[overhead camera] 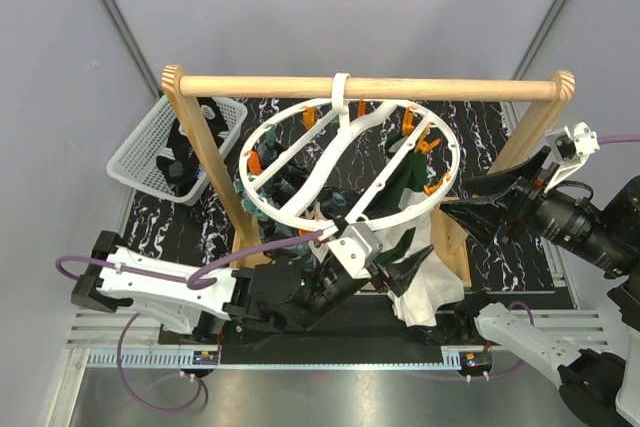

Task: Clip the socks to the hanger
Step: Open the clamp at the hanger.

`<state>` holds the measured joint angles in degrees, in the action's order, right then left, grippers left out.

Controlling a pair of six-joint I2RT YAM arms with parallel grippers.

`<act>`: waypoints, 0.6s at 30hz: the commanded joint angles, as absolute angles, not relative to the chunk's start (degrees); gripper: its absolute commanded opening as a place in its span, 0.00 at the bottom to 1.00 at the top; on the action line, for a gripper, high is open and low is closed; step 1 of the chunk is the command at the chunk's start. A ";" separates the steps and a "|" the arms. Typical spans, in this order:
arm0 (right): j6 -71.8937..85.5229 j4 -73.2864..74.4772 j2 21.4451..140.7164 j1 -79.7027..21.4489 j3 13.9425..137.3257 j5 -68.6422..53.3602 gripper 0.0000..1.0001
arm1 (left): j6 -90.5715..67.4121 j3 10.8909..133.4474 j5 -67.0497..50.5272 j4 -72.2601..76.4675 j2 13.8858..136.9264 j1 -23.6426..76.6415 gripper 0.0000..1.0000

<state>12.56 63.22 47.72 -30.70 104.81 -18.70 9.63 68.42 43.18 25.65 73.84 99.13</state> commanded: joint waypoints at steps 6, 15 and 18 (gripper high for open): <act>13.63 64.86 49.92 -30.94 108.11 -16.88 0.59 | 8.09 71.37 32.17 31.28 78.22 93.79 0.77; 9.15 65.75 50.89 -30.94 105.48 -14.59 0.63 | 12.91 70.05 41.83 45.69 83.58 93.08 0.76; 4.86 64.52 50.71 -30.94 103.81 -11.97 0.67 | 13.19 70.05 42.36 46.23 83.94 93.16 0.75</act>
